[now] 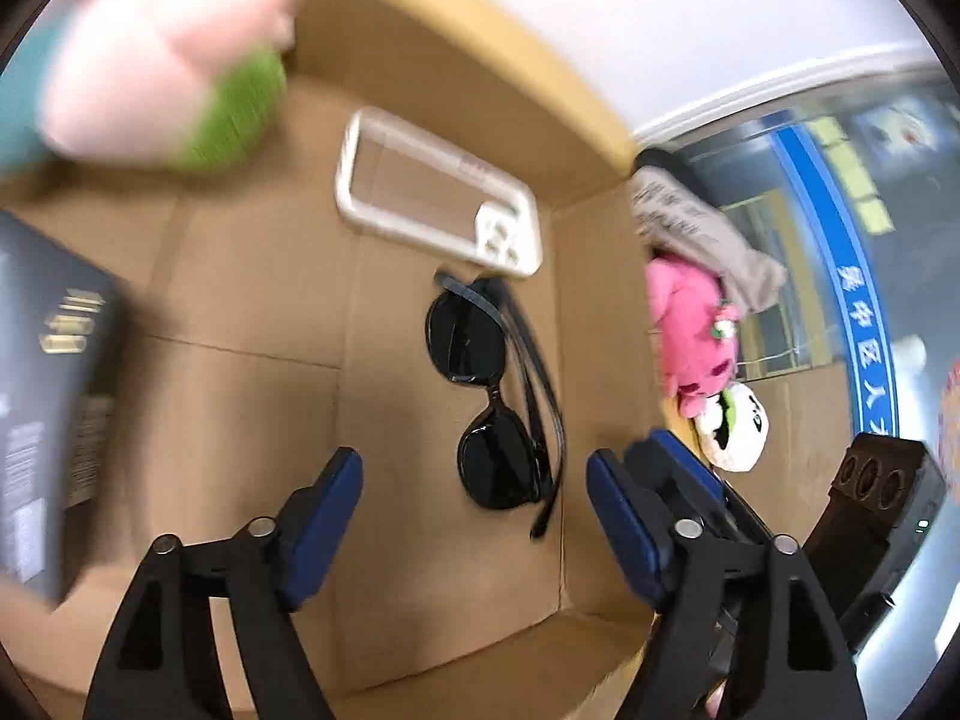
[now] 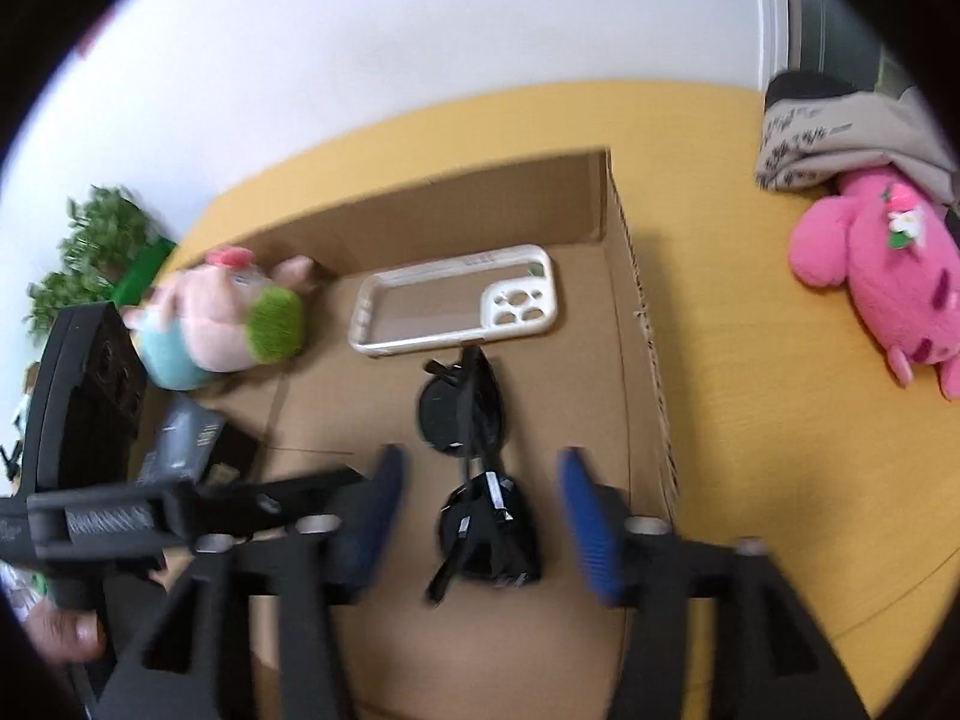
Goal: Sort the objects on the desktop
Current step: 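Lower the sunglasses into the box and open the left gripper, then move the left gripper back to the white phone stand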
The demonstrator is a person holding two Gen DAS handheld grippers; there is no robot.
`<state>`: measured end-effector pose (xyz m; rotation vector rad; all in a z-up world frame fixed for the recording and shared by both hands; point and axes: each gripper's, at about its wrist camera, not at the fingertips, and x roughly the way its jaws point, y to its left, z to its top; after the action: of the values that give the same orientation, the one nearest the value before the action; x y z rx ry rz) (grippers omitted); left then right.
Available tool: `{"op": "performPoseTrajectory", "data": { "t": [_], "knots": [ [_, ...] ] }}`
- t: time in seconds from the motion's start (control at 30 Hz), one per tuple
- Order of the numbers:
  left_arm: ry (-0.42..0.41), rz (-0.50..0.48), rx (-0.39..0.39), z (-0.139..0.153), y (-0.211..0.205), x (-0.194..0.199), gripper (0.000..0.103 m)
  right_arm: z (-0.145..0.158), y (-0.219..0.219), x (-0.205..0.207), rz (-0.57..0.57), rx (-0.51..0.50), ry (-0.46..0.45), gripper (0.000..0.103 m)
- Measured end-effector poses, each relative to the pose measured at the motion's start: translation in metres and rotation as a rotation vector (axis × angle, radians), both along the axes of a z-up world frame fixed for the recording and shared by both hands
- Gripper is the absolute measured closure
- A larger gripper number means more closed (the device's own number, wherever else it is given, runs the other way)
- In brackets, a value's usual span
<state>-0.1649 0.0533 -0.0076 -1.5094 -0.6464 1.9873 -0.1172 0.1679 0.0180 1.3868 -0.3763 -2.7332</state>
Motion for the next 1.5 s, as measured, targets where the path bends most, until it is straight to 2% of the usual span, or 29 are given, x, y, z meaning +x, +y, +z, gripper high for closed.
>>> {"op": "performPoseTrajectory", "data": {
  "t": [0.13, 0.23, 0.27, 0.33, 0.47, 0.67, 0.87, 1.17, 1.5],
  "knots": [
    [0.228, 0.030, -0.046, 0.044, -0.040, 0.047, 0.015, 0.025, -0.019, 0.053, 0.034, 0.027, 0.138, 0.032],
    [0.403, 0.076, -0.147, 0.069, -0.073, 0.086, 0.007, 0.041, -0.041, 0.095, 0.050, 0.057, 0.261, 0.023],
    [0.461, 0.086, -0.179, 0.075, -0.085, 0.100, 0.002, 0.044, -0.049, 0.107, 0.057, 0.069, 0.299, 0.023],
    [0.559, 0.102, -0.238, 0.081, -0.105, 0.127, 0.000, 0.046, -0.067, 0.134, 0.092, 0.087, 0.365, 0.022],
    [0.650, 0.111, -0.315, 0.072, -0.131, 0.170, 0.000, 0.037, -0.098, 0.170, 0.147, 0.085, 0.417, 0.022],
    [0.665, 0.129, -0.343, 0.047, -0.139, 0.203, 0.000, 0.001, -0.125, 0.193, 0.175, 0.094, 0.366, 0.022],
    [0.656, 0.065, -0.375, 0.026, -0.124, 0.222, 0.000, -0.026, -0.129, 0.201, 0.148, 0.083, 0.287, 0.022],
    [0.598, 0.050, -0.406, 0.001, -0.111, 0.218, 0.000, -0.046, -0.123, 0.195, 0.098, 0.099, 0.195, 0.022],
    [0.525, 0.030, -0.424, -0.028, -0.109, 0.206, 0.000, -0.067, -0.126, 0.189, 0.102, 0.108, 0.130, 0.022]
  ]
}}
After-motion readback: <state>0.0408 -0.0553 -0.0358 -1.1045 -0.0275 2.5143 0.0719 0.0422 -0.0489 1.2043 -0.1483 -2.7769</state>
